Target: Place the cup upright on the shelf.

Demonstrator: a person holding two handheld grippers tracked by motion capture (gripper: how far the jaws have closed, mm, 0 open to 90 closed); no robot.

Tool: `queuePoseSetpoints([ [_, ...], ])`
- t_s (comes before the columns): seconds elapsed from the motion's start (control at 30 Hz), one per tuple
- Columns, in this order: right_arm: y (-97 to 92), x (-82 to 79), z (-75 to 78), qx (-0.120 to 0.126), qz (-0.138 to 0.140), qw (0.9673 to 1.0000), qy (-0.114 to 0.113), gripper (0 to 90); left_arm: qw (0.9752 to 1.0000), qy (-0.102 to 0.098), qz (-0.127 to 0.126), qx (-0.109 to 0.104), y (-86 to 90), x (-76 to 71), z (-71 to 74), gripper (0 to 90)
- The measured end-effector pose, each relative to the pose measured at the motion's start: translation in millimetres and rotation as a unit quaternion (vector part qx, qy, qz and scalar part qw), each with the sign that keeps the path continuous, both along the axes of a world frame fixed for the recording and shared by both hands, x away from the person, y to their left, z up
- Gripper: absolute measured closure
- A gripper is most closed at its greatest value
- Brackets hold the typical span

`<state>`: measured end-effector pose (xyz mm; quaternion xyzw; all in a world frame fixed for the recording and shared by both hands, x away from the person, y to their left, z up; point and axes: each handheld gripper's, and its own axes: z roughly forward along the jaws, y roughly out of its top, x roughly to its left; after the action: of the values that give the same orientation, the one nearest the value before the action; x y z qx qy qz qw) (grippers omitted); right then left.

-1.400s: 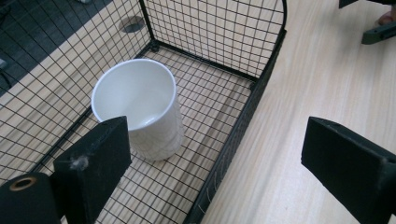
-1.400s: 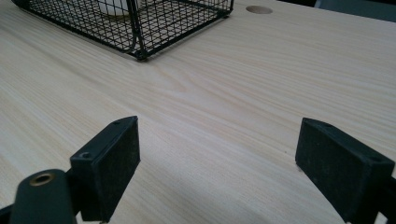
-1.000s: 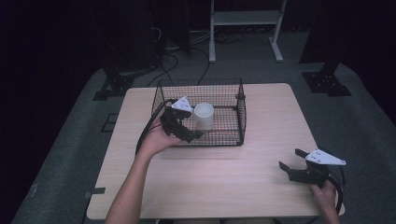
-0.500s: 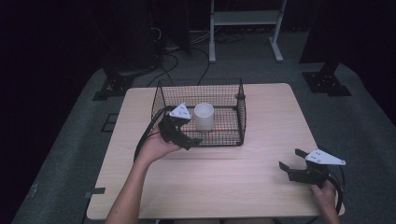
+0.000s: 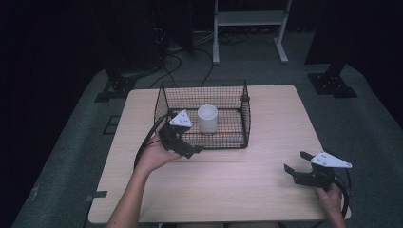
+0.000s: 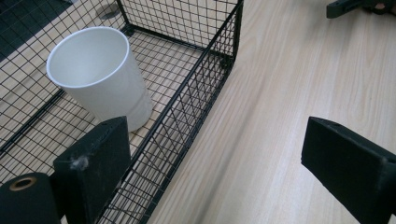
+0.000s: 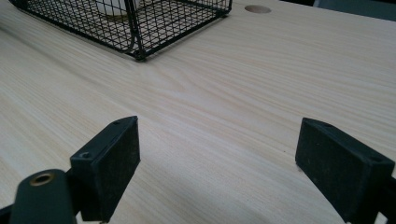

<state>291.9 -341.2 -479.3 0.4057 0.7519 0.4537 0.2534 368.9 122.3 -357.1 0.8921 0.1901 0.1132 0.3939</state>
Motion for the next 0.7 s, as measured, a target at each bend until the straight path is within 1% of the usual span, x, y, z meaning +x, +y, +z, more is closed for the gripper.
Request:
queuePoseSetpoints([
  [0.1,0.0,0.1,0.0,-0.001,0.000,1.0000,0.000,13.1,1.0000,-0.002,0.000,0.003,1.5,-2.3,-0.1,7.4],
  [0.17,0.0,0.0,0.0,-0.001,-0.001,1.0000,0.001,13.1,1.0000,0.001,0.000,0.002,3.0,-4.0,-1.1,7.4],
  [0.3,0.1,0.2,0.0,-0.002,0.000,1.0000,0.001,13.1,1.0000,-0.001,-0.001,0.000,3.9,-7.6,-2.5,7.4],
  [0.33,0.1,0.2,0.0,-0.002,0.000,1.0000,0.001,13.1,1.0000,-0.002,-0.001,0.000,4.2,-9.0,-2.9,7.4],
  [0.37,0.1,0.2,0.0,-0.002,-0.001,1.0000,0.002,13.1,1.0000,-0.005,0.001,0.007,4.7,-11.2,-3.9,7.4],
  [0.7,0.4,0.2,-0.1,-0.004,-0.001,1.0000,0.001,13.1,1.0000,-0.003,0.004,0.005,10.4,-18.0,-8.6,7.5],
])
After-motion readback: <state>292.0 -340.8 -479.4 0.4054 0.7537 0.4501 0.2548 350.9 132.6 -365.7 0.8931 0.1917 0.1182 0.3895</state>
